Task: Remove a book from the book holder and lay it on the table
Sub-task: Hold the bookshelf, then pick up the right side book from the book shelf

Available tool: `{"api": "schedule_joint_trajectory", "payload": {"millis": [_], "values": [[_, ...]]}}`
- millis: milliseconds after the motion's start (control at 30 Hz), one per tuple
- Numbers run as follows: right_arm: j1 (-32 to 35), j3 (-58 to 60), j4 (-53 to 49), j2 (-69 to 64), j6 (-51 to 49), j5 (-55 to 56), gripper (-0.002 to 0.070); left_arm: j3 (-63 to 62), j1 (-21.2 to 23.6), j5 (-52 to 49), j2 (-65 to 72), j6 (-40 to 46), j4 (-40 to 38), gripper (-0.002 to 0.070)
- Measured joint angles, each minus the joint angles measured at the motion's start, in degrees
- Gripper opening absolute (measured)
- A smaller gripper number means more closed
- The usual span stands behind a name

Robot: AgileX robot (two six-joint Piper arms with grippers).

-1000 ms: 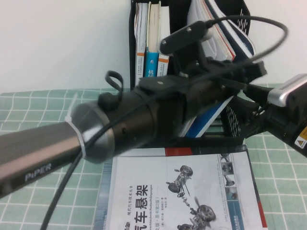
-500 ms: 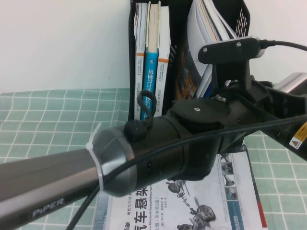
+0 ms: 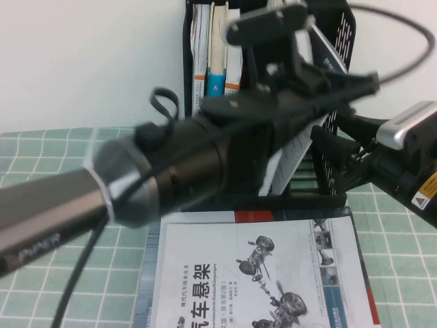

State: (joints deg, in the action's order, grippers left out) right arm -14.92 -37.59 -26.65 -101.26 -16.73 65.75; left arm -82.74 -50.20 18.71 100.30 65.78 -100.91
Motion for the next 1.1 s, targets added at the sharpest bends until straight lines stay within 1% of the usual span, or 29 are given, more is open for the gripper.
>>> {"api": "schedule_joint_trajectory", "payload": {"millis": [100, 333, 467, 567, 700, 867, 933, 1000, 1033, 1100], "values": [[0.0, 0.0, -0.1, 0.0, 0.0, 0.0, 0.0418, -1.5, 1.1, 1.1, -0.4, 0.6, 0.0, -0.0003], [-0.5, -0.2, 0.3, -0.1, 0.0, 0.0, 0.0417, -2.0, 1.1, 2.0, -0.5, 2.5, 0.0, -0.0003], [-1.0, -3.0, 0.4, -1.8, -1.6, -0.1, 0.0414, -2.0, 1.1, 2.3, -0.5, 2.7, 0.0, -0.0003], [-1.6, -5.4, 0.1, -3.8, -2.2, -0.1, 0.0389, -2.0, 1.1, 2.3, -0.5, 3.1, 0.0, -0.0003], [-1.7, -6.1, 0.1, -5.0, -2.8, -0.1, 0.0307, -2.0, 1.1, 1.7, -0.5, 3.7, 0.0, -0.0003], [-1.7, -6.2, -0.3, -5.0, -2.9, -0.1, 0.026, -2.0, -0.2, -0.5, -0.5, 4.6, 0.0, -0.0003], [-1.7, -6.2, -1.1, -5.0, -3.1, 0.1, 0.02, -2.0, -1.0, -0.5, -0.5, 5.9, 0.0, -0.0003], [-1.7, -6.2, -1.5, -5.0, -3.3, 0.1, 0.0104, -2.0, -1.3, -0.5, -0.5, 7.7, 0.0, -0.0002], [-1.8, -6.2, -1.5, -5.0, -3.6, 0.2, 0.0076, -2.0, -1.3, -0.5, -0.6, 8.6, 0.0, -0.0002], [-1.9, -6.2, -1.5, -4.9, -3.8, 0.2, 0.0048, -2.0, -1.3, -0.3, -1.4, 9.5, 0.0, -0.0002]]}}
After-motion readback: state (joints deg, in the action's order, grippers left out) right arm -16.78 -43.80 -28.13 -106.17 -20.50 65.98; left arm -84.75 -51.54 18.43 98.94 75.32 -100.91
